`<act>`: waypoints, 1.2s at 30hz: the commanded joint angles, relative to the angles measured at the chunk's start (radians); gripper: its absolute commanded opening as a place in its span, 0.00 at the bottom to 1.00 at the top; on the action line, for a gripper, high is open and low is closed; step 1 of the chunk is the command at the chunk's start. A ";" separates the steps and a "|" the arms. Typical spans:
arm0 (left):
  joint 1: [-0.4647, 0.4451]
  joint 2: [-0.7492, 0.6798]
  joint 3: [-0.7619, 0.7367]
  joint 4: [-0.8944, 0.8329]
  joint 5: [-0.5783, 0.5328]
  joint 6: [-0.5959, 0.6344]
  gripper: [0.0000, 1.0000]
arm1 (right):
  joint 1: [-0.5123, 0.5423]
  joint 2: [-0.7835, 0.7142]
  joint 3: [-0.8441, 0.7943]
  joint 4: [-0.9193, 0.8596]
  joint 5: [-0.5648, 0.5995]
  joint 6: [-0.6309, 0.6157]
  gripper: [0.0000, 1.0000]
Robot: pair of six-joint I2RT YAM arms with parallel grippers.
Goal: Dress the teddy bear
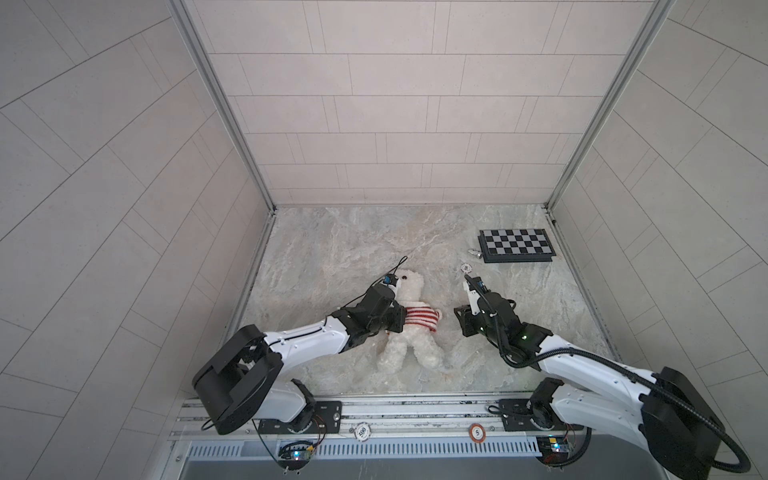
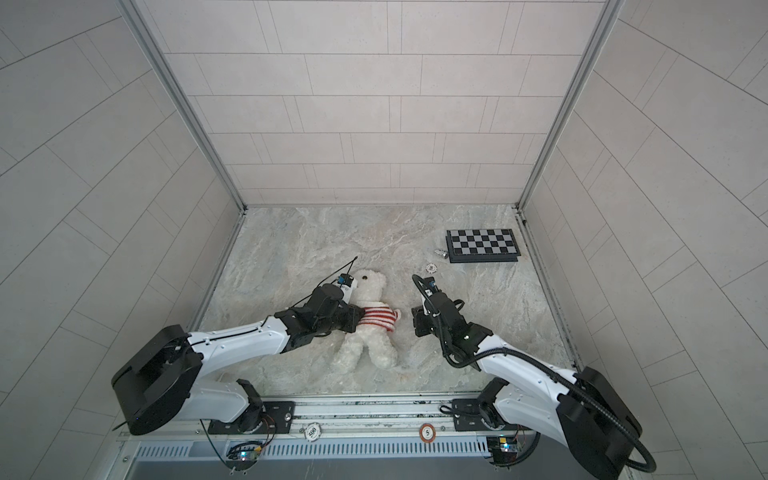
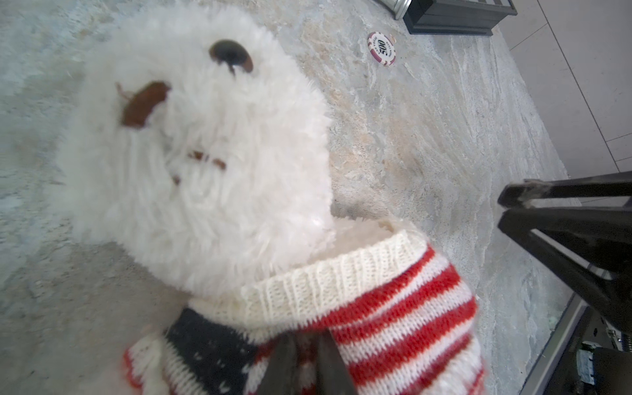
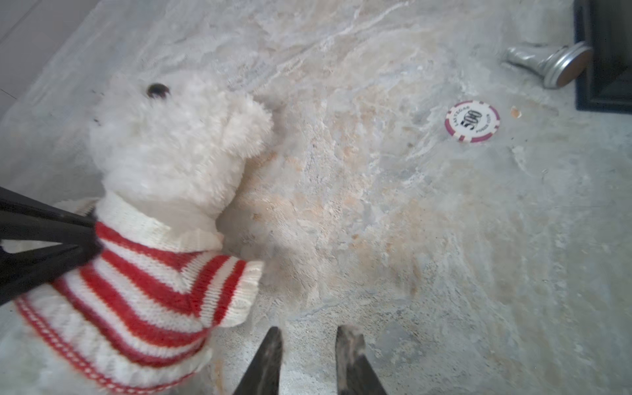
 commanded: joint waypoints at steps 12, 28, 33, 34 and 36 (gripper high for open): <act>0.047 0.003 -0.090 -0.011 0.005 0.009 0.00 | 0.000 0.253 0.084 0.155 -0.152 -0.001 0.30; 0.068 0.019 -0.135 0.043 0.018 0.027 0.00 | 0.119 0.322 0.119 0.365 -0.219 0.007 0.28; 0.068 -0.031 -0.160 0.095 0.068 0.027 0.01 | 0.183 0.350 0.151 0.386 -0.215 0.003 0.29; 0.068 -0.049 -0.168 0.107 0.082 0.022 0.06 | 0.197 0.358 0.159 0.386 -0.211 0.006 0.30; 0.068 -0.083 -0.185 0.128 0.100 0.009 0.16 | 0.220 0.370 0.171 0.390 -0.199 0.009 0.31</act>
